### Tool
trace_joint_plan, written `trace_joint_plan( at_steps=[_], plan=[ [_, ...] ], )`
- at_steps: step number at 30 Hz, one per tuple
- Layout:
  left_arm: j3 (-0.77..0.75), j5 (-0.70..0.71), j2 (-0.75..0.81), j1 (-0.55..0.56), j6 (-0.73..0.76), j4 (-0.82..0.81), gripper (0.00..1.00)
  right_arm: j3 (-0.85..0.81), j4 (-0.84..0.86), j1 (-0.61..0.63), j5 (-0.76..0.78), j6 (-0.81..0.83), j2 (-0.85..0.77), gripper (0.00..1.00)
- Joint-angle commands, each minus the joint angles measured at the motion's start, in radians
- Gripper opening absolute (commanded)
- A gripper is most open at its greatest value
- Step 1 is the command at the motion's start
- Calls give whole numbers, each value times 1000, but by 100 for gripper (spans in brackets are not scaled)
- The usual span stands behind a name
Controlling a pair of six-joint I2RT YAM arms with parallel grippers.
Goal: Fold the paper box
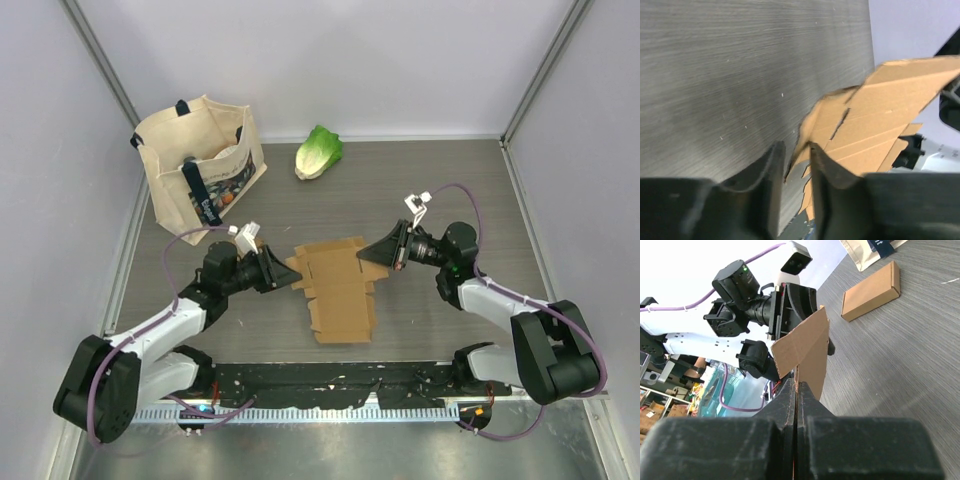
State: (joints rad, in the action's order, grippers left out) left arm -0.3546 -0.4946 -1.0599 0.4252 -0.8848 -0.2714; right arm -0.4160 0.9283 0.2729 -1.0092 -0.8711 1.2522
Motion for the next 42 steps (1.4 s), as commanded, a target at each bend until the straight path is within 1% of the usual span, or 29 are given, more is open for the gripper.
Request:
trace_joint_plan(
  at_steps=[1,2,3,4,5,6,7,8,10,11,13,15,16,17,18,19,20,22,23,26,28,30,33,36,37,38,39,40,42],
  plan=[
    [-27,-79,0,1,15,-157,22,-9,-64,0,46,91,-39,11],
    [-33,-72,8,1,38,-131,8,-41,-255,11,78,143,-56,20],
    [-52,-62,23,1,64,-61,3,-68,-372,18,121,287,-91,26],
    [-60,-47,29,3,120,-28,1,-104,-494,38,180,357,-106,39],
    [-64,-39,37,1,138,3,0,-188,-714,82,280,438,-117,46],
    [-69,-30,41,1,153,41,0,-238,-824,109,361,563,-120,54],
    [-70,-32,44,3,159,49,0,-288,-915,123,427,619,-108,66],
    [-69,-35,41,4,161,51,0,-378,-1047,130,492,656,-93,69],
    [-66,-38,31,15,158,44,0,-469,-1138,130,549,749,-19,74],
    [-67,-44,25,21,156,44,0,-569,-1225,130,578,779,16,74],
    [-70,-55,3,37,155,41,0,-665,-1331,134,508,896,114,75],
    [-70,-73,-6,47,150,28,0,-800,-1414,138,338,993,182,75],
    [-72,-76,-12,49,147,26,0,-851,-1519,137,299,1079,228,75],
    [-72,-85,-15,50,147,24,0,-951,-1574,138,253,1119,306,76],
    [-75,-87,-17,55,145,21,0,-1001,-1626,140,139,1156,355,76],
    [-75,-87,-20,58,145,20,0,-1055,-1764,140,94,1207,399,76],
    [-76,-90,-20,61,147,20,0,-1154,-1845,140,39,1315,493,76],
    [-73,-93,-17,63,149,20,0,-1224,-2012,141,-46,1409,564,75],
    [-67,-91,-12,63,149,14,0,-1253,-2042,141,-63,1469,594,75],
    [-66,-91,-14,70,149,9,0,-1270,-2111,147,-123,1524,668,73],
    [-69,-93,-17,69,149,8,0,-1271,-2174,158,-176,1604,704,72],
    [-73,-99,-23,72,147,3,0,-1252,-2174,183,-189,1627,720,70],
    [-78,-107,-29,70,145,-5,0,-1218,-2125,198,-192,1605,728,69],
    [-78,-113,-29,70,144,-3,0,-1172,-2015,201,-149,1537,707,67],
    [-76,-113,-26,72,144,-3,0,-1149,-1879,201,-119,1418,692,66],
    [-72,-111,-25,70,144,-3,0,-1094,-1797,201,-80,1353,650,65],
    [-72,-111,-25,72,144,-2,0,-1055,-1710,201,5,1297,618,64],
    [-70,-111,-22,72,144,0,0,-1023,-1588,201,32,1234,590,64],
    [-70,-111,-20,73,144,3,0,-965,-1524,201,87,1209,543,64]
  ],
)
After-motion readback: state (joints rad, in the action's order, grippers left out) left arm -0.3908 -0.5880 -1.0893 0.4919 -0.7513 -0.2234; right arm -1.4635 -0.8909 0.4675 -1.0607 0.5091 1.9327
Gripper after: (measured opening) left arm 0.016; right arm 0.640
